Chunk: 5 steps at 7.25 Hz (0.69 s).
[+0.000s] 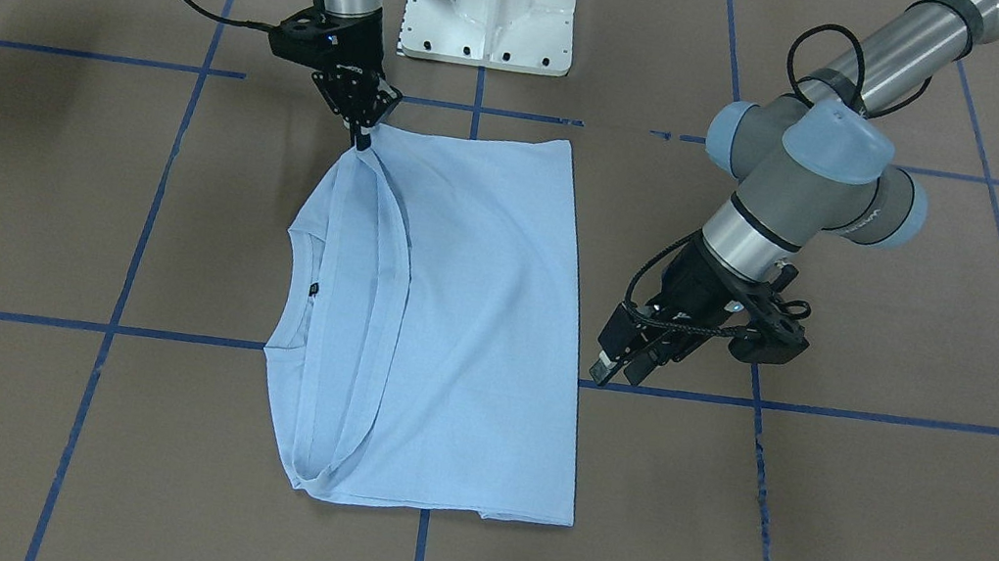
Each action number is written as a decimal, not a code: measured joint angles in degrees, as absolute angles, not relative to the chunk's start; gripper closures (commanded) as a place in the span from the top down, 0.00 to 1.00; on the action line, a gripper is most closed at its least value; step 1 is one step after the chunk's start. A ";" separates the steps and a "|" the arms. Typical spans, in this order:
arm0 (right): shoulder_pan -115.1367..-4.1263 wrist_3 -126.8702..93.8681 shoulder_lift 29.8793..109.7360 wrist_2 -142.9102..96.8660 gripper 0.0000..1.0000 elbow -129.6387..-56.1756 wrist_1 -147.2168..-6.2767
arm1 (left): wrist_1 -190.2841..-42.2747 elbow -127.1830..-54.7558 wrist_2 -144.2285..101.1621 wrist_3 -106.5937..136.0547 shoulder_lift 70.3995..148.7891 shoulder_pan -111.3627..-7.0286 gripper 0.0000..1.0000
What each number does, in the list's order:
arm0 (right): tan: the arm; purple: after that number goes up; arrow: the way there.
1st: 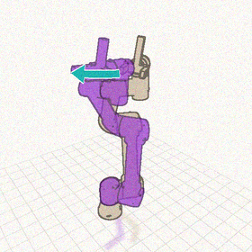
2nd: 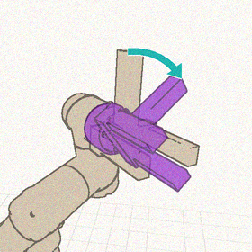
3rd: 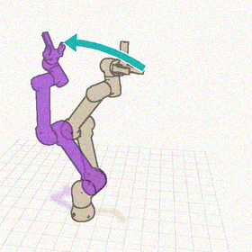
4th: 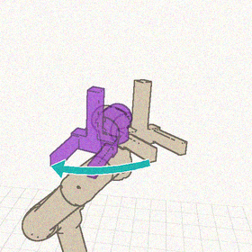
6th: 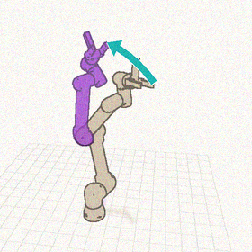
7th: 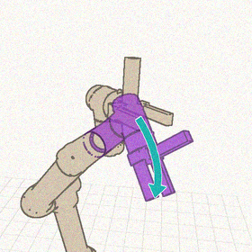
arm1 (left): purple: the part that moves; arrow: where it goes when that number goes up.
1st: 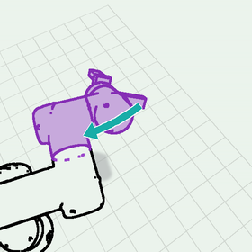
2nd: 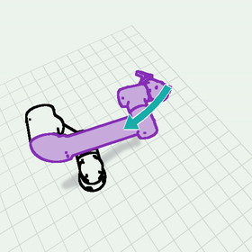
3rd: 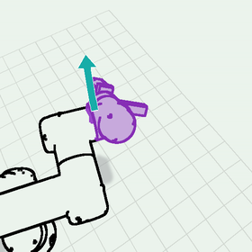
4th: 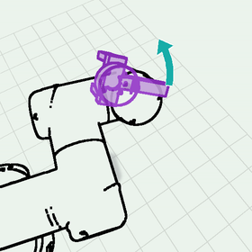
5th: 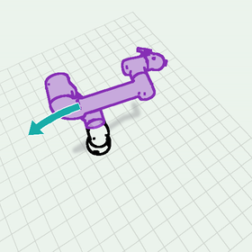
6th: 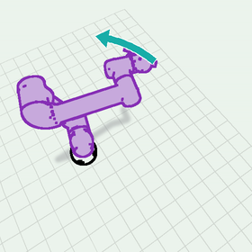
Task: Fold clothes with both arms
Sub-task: 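Move the left gripper to the shirt's near corner beside the right gripper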
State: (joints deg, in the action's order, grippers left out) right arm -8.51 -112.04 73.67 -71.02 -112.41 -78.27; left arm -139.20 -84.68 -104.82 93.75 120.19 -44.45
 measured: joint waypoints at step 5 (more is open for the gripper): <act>-8.62 -112.06 76.86 -71.96 0.00 -116.41 -78.29 | -124.13 -106.43 -95.14 115.88 110.45 -24.45 0.57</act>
